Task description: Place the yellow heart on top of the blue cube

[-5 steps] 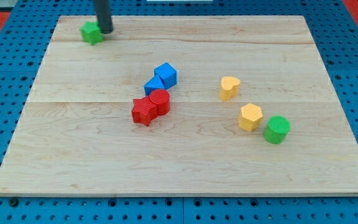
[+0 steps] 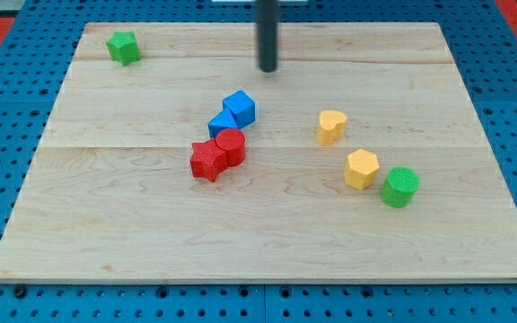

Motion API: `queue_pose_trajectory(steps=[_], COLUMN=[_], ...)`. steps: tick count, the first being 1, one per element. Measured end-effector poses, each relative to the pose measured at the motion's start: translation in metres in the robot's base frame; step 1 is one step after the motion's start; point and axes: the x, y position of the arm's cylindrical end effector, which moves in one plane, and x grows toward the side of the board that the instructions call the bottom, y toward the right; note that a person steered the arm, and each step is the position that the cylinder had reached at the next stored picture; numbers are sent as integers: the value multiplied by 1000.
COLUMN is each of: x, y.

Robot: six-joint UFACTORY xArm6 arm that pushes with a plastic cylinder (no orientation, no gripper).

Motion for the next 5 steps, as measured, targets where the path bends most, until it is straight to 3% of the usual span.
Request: queue_pose_trajectory(steps=[1,2,4,5], x=[36,98,141,128], y=[96,141,99,37])
